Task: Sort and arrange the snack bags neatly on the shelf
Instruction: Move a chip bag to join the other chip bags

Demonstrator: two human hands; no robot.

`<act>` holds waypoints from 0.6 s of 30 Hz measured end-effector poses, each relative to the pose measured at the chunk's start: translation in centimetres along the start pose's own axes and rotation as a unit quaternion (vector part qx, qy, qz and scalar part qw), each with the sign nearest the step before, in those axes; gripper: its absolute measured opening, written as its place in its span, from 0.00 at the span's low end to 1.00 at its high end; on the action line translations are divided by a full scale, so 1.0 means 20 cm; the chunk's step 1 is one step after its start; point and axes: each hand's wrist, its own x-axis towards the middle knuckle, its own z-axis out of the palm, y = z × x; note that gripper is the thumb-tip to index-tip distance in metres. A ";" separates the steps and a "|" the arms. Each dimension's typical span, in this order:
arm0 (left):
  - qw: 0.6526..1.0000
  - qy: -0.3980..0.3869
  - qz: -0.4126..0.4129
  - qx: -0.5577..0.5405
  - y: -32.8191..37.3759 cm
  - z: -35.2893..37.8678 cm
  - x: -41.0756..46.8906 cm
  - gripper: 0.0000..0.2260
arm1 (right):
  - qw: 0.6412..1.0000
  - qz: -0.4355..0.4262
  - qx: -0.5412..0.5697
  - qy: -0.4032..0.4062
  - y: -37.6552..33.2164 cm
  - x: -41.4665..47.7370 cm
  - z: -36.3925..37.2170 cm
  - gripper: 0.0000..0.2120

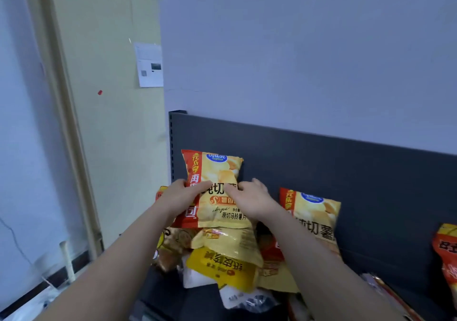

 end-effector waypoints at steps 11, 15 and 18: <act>0.955 0.038 -0.011 0.294 -0.20 -0.18 0.19 0.20 | 0.996 0.021 -0.072 -0.038 -0.14 0.20 0.33 0.23; 0.950 0.027 0.007 0.312 -0.20 -0.18 0.22 0.19 | 0.994 0.039 -0.091 -0.040 -0.11 0.17 0.31 0.25; 0.948 0.039 0.021 0.316 -0.21 -0.18 0.21 0.20 | 0.992 0.035 -0.121 -0.030 -0.09 0.14 0.28 0.27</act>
